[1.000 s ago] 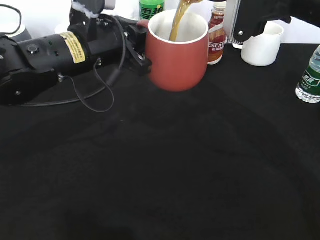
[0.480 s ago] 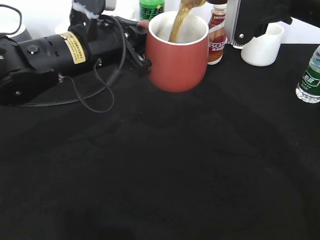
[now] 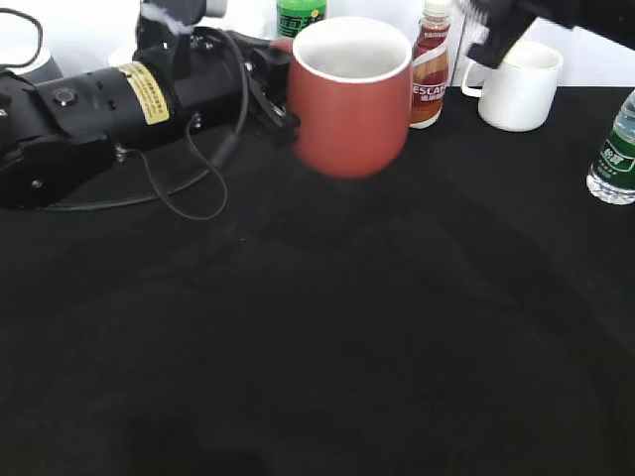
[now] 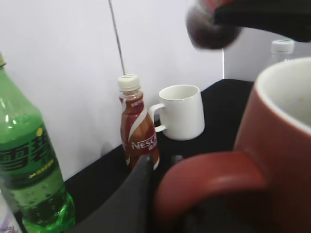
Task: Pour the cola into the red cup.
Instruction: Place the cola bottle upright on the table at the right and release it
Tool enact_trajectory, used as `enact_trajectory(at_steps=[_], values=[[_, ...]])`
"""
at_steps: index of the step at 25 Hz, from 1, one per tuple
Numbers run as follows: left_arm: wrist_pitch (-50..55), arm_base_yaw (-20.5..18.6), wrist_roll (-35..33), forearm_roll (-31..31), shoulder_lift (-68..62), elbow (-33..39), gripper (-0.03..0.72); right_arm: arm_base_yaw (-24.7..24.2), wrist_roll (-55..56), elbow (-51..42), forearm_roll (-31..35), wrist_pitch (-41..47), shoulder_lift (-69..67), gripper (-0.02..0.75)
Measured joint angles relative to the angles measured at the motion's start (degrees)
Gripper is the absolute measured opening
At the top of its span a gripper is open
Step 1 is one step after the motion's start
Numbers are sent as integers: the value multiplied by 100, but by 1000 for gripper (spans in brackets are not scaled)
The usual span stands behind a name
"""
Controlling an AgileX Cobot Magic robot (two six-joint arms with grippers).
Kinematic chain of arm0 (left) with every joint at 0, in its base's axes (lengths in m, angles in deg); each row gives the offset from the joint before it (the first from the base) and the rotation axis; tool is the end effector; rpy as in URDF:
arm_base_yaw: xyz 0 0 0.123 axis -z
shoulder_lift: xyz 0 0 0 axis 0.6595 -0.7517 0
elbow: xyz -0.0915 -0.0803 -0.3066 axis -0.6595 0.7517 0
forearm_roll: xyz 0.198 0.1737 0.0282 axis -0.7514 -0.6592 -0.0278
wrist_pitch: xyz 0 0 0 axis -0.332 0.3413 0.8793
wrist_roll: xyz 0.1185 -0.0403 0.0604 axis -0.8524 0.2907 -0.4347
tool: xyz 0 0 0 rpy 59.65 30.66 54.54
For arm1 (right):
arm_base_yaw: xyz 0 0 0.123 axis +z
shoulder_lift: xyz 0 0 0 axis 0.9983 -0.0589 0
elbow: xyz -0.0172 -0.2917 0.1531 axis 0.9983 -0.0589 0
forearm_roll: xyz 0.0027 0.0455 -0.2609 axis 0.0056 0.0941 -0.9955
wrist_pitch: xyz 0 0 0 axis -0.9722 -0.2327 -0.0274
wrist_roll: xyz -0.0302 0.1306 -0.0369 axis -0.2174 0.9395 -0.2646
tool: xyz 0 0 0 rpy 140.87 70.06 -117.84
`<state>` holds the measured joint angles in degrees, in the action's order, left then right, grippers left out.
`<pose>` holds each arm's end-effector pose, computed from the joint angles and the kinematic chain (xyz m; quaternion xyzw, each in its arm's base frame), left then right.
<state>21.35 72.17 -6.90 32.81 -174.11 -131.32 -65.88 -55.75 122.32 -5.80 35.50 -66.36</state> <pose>0.3494 -0.2605 0.2736 0.3398 0.6443 -0.2526 0.6369 0.3638 0.1698 0.3514 -0.5039 0.4675 -0.1747 0.7050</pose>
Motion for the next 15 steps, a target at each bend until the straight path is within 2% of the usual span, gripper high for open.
enact_trajectory(at_steps=[3,5,7,10,12,15], values=[[0,-222,0,42,0,0,70,0,1924,0,4,0,0,482],[-2,-643,0,105,0,39,70,0,3503,0,4,0,0,482],[-70,-1155,0,199,0,289,70,0,4627,0,4,0,0,482],[-488,-1909,-11,356,0,799,70,0,4876,0,4,-6,0,482],[-709,-2388,-268,428,-116,912,70,0,4893,0,4,-12,0,482],[-1279,-2789,-504,733,-688,912,70,0,4895,0,4,-12,0,482]])
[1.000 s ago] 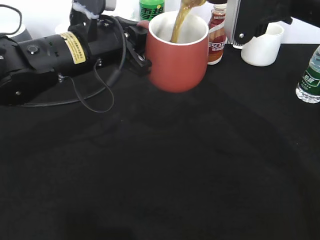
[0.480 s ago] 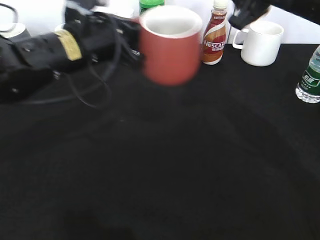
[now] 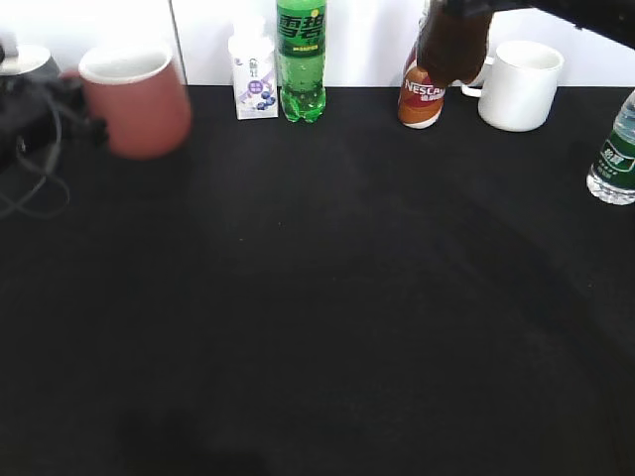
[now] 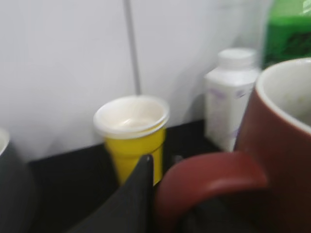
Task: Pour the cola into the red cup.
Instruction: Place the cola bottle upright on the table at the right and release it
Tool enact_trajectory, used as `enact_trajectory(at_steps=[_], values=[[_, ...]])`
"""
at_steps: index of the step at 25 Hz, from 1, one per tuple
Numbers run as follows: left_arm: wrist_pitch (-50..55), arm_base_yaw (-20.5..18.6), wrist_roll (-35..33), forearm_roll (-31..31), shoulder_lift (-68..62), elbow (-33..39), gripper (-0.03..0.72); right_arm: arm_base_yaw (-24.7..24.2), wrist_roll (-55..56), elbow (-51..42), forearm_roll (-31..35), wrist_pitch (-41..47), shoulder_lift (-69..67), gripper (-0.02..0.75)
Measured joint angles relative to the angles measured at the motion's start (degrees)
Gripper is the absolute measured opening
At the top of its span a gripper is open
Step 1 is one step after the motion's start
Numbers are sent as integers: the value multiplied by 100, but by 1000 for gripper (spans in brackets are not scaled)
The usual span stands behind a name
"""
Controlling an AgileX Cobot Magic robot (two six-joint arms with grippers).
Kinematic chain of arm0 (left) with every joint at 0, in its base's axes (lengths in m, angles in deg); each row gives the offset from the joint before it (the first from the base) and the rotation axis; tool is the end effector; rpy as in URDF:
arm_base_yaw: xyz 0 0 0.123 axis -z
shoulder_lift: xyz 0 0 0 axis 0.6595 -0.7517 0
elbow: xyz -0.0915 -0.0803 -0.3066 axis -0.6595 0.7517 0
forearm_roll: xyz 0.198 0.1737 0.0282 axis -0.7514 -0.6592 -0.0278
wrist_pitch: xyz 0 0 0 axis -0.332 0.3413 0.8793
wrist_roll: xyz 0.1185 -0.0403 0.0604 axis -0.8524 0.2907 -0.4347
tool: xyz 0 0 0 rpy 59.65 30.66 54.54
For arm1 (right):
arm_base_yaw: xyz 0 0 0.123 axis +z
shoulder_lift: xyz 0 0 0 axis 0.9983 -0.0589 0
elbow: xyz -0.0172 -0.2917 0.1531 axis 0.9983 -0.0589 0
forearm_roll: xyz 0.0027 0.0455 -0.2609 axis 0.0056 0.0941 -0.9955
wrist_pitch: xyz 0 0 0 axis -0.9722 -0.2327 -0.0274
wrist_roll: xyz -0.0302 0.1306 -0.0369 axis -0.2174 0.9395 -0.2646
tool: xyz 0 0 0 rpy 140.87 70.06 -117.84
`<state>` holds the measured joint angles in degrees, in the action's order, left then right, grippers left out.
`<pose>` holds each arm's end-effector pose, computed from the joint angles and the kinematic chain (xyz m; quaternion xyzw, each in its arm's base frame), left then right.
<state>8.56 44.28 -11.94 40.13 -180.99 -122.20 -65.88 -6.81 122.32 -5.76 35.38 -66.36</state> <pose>0.4171 -0.0632 0.2047 0.1388 0.7238 -0.1110 0.6667 0.3638 0.1698 0.3517 -0.2646 0.6335 0.1335 0.7147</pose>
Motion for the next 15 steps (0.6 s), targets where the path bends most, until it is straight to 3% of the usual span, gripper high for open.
enact_trajectory(at_steps=[3,11,14,15], values=[[-553,-61,-363,688,-777,-5,70,0,5,0,3,0,2,482],[-804,-61,-454,724,-1717,-583,85,0,5,0,53,0,2,482],[-319,-61,-407,723,-1455,-577,290,0,5,0,60,0,2,482],[-162,-61,-407,723,-1315,-503,323,0,5,0,67,0,2,481]])
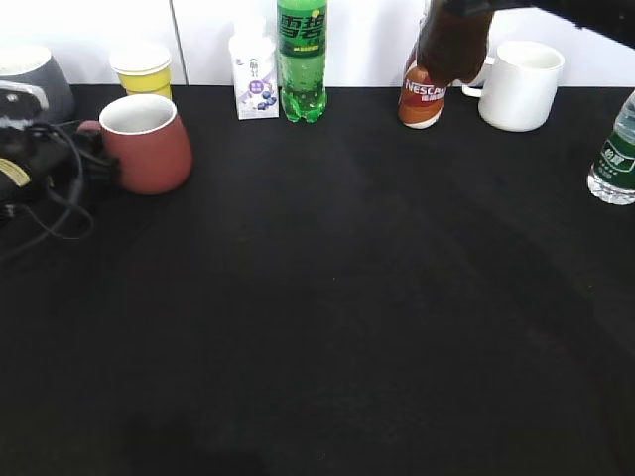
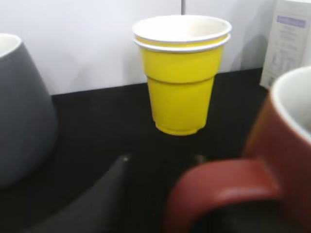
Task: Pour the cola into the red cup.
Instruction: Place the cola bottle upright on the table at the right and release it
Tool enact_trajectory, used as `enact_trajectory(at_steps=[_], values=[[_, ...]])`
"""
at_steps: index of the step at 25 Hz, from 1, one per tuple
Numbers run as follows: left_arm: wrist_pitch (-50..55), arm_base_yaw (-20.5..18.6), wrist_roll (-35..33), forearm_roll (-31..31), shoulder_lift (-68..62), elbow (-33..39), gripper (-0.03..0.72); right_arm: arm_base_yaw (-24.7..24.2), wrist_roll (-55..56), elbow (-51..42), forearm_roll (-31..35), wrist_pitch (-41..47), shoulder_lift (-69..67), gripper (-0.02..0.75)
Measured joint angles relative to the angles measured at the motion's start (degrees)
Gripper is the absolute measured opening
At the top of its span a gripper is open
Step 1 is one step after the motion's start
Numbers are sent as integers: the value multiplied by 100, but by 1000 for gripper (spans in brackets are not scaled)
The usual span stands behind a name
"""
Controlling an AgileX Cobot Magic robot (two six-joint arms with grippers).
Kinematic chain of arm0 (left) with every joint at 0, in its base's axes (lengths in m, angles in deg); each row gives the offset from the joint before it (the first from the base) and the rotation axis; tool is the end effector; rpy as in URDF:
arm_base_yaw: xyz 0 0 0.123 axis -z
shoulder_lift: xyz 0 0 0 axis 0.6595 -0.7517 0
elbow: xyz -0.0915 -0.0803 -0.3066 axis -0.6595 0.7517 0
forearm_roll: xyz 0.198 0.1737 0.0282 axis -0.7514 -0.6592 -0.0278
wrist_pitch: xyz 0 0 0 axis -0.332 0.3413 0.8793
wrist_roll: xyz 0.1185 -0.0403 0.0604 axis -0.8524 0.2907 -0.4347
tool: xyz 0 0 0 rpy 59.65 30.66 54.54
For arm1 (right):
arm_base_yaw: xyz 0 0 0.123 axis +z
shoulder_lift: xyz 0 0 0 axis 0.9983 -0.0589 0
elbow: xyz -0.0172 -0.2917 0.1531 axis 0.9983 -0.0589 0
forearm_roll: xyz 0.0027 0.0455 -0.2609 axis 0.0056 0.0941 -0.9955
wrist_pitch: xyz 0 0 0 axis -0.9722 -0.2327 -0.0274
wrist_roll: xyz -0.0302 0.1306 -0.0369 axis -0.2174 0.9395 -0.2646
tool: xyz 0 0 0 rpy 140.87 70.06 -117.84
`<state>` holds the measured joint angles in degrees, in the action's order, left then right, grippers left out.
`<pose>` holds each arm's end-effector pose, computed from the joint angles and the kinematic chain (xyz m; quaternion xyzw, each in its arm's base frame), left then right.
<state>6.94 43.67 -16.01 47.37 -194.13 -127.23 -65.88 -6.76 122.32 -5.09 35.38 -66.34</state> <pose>0.4544 -0.0473 0.1344 0.0955 0.7618 -0.0799 0.6357 0.3641 0.1690 0.3521 -0.2589 0.6349 0.1353 0.7152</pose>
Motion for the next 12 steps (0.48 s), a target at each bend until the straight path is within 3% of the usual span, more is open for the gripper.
enact_trajectory(at_steps=[2,6,8,12], values=[[224,0,4,0,433,402,337,0,0,0,118,0,0,481],[238,5,6,-177,1606,1677,340,0,0,0,1186,-48,-457,481],[238,44,6,-232,2555,2269,340,0,-47,0,1359,-452,-956,481],[710,203,6,-410,3956,2579,340,0,-300,4,1810,-1001,-1934,481]])
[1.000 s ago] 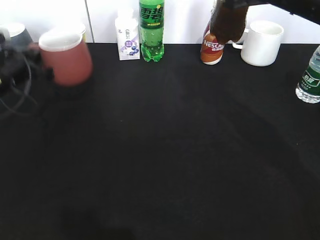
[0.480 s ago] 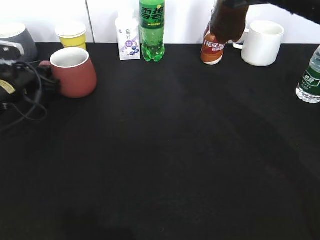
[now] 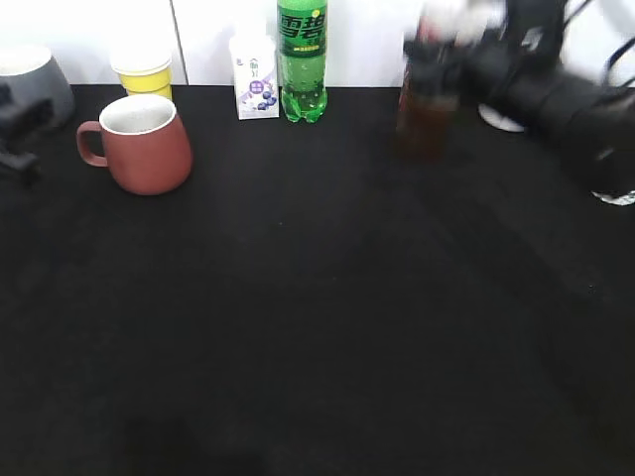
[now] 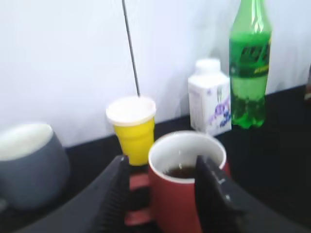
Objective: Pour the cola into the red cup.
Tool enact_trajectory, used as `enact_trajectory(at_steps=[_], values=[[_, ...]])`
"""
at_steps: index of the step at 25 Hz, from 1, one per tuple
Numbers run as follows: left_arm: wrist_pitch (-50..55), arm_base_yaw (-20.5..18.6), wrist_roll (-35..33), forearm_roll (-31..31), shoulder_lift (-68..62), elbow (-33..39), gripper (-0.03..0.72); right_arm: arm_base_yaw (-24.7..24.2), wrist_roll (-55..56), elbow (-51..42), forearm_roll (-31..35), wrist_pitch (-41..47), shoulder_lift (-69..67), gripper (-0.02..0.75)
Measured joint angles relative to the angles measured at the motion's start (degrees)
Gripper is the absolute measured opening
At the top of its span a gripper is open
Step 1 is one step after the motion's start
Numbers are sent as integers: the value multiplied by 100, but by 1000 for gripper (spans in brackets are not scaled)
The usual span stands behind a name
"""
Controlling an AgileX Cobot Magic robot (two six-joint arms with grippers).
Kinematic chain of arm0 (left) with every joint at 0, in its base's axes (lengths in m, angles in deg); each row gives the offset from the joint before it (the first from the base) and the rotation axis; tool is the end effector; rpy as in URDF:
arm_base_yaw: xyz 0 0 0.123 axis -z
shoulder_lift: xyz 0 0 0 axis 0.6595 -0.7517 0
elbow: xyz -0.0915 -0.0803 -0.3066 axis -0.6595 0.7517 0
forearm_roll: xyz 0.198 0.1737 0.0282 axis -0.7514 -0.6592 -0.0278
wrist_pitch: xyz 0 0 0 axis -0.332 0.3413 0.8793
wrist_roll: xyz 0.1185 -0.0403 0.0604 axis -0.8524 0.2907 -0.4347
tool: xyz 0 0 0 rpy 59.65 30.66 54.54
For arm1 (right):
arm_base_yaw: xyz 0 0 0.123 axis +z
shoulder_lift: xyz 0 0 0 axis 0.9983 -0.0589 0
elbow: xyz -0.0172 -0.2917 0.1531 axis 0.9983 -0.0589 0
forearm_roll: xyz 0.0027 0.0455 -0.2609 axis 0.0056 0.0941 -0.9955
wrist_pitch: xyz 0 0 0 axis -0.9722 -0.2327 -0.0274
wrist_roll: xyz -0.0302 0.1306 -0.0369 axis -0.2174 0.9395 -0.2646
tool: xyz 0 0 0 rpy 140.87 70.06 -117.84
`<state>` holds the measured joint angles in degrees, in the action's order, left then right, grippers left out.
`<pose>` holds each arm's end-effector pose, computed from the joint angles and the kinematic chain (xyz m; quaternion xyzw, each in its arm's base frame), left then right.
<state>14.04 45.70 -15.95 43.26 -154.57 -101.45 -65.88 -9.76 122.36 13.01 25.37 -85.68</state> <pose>0.2901 -0.0554 0.2477 0.1486 0.7184 -0.0761 0.6753 0.4294 0.1696 0.2344 -0.1351 0.7179 0.1514 0.6659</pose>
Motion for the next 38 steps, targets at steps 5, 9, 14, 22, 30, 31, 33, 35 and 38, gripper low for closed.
enact_trajectory(at_steps=[5,9,14,22,30,31,33,35,38], values=[[144,30,0,-7,123,0,340,0,-128,53,33,31,-364,481],[149,30,0,-13,123,0,340,0,-150,73,81,554,-247,594],[196,30,5,-15,123,3,340,0,-110,67,87,1969,174,640],[2051,51,2409,-934,222,10,340,0,-108,67,135,4411,1009,627],[8261,1913,2938,-206,1668,-2021,340,0,-476,67,295,6536,2727,542],[8608,2109,2844,-206,2033,-2168,340,0,-726,63,510,6822,3166,542],[8994,2416,2517,-192,2958,-2220,340,0,-970,63,999,7444,4179,542],[9473,2479,1922,-3,4047,-2238,340,0,-1015,63,1199,8364,5166,542],[10268,2493,1034,515,5462,-1944,340,0,-1036,-482,1235,9326,6846,542]])
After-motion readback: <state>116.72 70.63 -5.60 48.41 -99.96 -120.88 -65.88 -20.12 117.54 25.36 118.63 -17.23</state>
